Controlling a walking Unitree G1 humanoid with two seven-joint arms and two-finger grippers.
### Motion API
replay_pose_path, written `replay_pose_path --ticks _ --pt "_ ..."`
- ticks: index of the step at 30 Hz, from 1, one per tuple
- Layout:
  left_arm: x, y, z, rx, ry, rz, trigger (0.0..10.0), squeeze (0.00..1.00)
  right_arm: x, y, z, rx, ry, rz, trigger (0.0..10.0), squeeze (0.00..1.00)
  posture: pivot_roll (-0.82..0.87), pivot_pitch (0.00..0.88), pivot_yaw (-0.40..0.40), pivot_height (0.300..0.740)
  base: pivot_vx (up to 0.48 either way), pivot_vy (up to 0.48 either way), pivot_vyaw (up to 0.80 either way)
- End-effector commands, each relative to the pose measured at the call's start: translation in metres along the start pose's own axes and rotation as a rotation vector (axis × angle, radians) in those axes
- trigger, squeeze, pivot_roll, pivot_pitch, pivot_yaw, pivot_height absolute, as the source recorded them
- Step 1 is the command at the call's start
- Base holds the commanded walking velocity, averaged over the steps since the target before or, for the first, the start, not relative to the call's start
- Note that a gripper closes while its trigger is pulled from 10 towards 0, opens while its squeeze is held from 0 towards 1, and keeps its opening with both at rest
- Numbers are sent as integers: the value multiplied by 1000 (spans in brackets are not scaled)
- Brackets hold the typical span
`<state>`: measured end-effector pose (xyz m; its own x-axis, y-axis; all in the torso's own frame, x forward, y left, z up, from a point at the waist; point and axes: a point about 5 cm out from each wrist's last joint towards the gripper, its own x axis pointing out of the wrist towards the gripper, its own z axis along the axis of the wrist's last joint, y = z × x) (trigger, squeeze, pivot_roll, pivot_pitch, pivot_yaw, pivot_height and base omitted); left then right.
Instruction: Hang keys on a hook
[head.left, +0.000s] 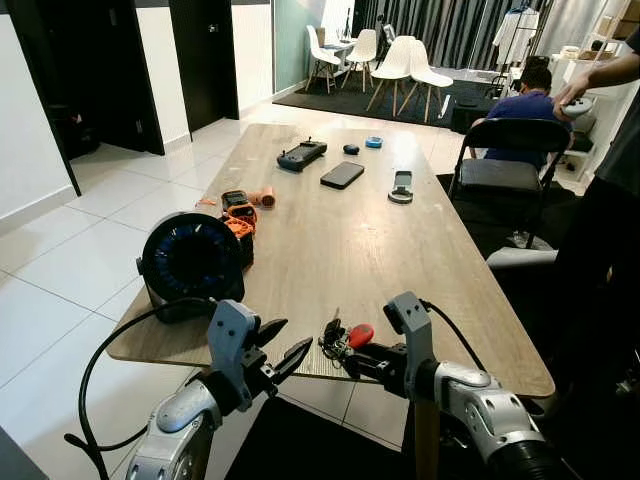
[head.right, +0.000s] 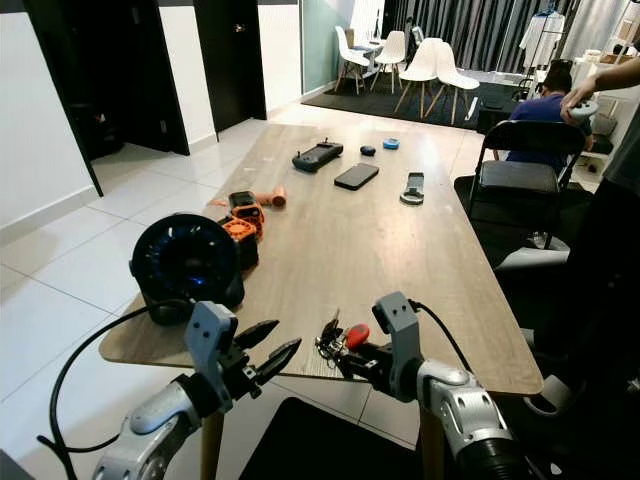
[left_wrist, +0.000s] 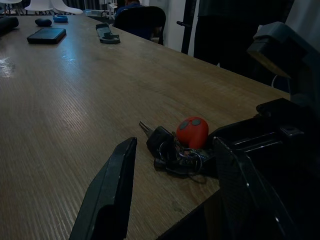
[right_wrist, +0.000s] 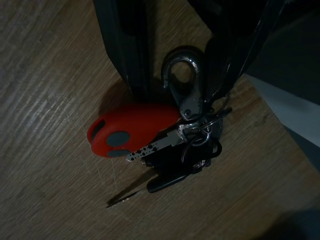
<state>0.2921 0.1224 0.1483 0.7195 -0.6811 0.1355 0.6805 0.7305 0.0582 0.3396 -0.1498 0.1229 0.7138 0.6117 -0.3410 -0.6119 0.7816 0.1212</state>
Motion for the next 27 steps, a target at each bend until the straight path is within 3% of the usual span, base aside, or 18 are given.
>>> replay_pose_path --ticks 1,2,3,4,18,19,20,21,22,25,26,27 --pt "-2 -1 -6 -1 38 -5 10000 0 -3 -4 -26 29 113 -28 10000 0 51 106 -19 740 0 0 0" --pt "-2 -1 -6 -1 38 -5 10000 0 -3 -4 -26 29 113 -28 10000 0 51 106 -19 740 0 0 0" --pt "-2 -1 -7 -1 38 -6 10000 0 -3 -4 -27 32 114 -28 4118 0 52 104 -18 740 0 0 0" --pt "-2 -1 -7 -1 38 -7 10000 0 -3 -4 -27 35 115 -28 0 0 52 104 -18 740 0 0 0" --pt "-2 -1 -7 3 42 -12 10000 0 -3 -4 -29 45 113 -28 0 0 52 97 -17 740 0 0 0" --pt "-2 0 -7 3 38 -8 10000 0 -2 -4 -26 64 87 -30 8667 0 52 97 -17 740 0 0 0" --pt "-2 0 -7 3 38 -8 10000 0 -2 -4 -26 64 87 -30 8667 0 52 97 -17 740 0 0 0" --pt "-2 0 -6 1 33 -4 10000 0 -2 -5 -17 82 18 -24 10000 0 54 94 -16 740 0 0 0" --pt "-2 0 -6 1 33 -4 10000 0 -2 -5 -17 82 18 -24 10000 0 54 94 -16 740 0 0 0" --pt "-2 3 -4 1 24 6 10000 0 -12 -2 42 157 -403 38 10000 0 53 99 -10 740 0 0 0" --pt "-2 3 -4 1 24 6 10000 0 -12 -2 42 157 -403 38 10000 0 53 99 -10 740 0 0 0" --pt "-2 4 -3 2 24 6 10000 0 -17 -1 54 176 -484 61 10000 0 52 99 -8 740 0 0 0"
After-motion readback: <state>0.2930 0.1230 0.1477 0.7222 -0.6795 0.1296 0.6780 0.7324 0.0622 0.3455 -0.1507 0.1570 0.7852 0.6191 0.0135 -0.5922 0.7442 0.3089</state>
